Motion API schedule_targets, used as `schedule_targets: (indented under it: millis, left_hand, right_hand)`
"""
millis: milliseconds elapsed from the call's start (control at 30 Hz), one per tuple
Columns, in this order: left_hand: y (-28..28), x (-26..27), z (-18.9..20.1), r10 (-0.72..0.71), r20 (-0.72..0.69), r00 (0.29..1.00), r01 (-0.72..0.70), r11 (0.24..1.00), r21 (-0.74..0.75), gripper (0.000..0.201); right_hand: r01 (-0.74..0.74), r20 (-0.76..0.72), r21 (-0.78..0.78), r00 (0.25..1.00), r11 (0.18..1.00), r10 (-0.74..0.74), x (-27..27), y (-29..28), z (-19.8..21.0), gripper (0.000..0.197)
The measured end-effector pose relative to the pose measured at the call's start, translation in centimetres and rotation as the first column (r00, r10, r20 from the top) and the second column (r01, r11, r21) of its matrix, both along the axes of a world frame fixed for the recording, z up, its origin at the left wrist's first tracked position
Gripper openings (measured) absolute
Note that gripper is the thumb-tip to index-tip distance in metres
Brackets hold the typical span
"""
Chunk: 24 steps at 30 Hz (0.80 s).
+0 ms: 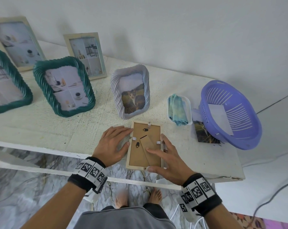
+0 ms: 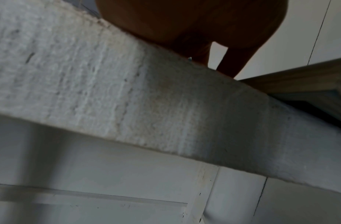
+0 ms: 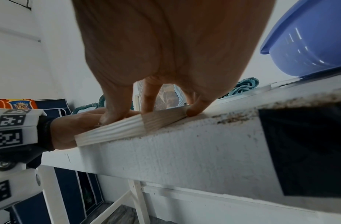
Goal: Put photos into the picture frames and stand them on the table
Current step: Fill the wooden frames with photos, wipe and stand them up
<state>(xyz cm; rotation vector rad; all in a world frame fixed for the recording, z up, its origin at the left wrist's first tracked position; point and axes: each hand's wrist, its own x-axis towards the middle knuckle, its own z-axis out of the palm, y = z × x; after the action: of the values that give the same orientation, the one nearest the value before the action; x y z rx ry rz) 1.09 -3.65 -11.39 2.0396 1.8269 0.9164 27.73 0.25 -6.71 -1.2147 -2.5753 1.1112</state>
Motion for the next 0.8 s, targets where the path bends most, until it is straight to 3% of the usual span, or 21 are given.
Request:
schedule_targets:
  millis: [467,567,633,700,800]
  left_hand:
    - [-0.1,0.1,0.4,0.013,-0.005,1.0,-0.013,0.999,-0.033,0.051]
    - [-0.3,0.6,0.9,0.017,0.065,0.998,-0.013,0.997,-0.073,0.052]
    - [-0.6,1.5,1.8,0.032,0.193,0.981,-0.01,0.993,-0.116,0.051]
    - [-0.7,2.5,3.4,0.09,0.415,0.905,-0.007,0.98,-0.197,0.043]
    - [-0.5,3.5,5.7,0.247,0.68,0.69,-0.063,0.957,-0.283,0.028]
  right_hand:
    - [0.129,0.032,0.064,0.991,0.99,-0.131,-1.5,-0.2,0.6,0.046]
    - [0.149,0.043,0.058,0.987,0.987,-0.152,-1.6,-0.5,0.9,0.039]
    - [0.172,0.053,0.049,0.983,0.984,-0.174,-1.9,-0.8,1.1,0.042]
    - [0.206,0.052,0.033,0.977,0.978,-0.208,-2.3,-1.1,1.5,0.051]
    - [0.262,-0.005,-0.058,0.965,0.963,-0.263,-2.7,-1.2,2.3,0.064]
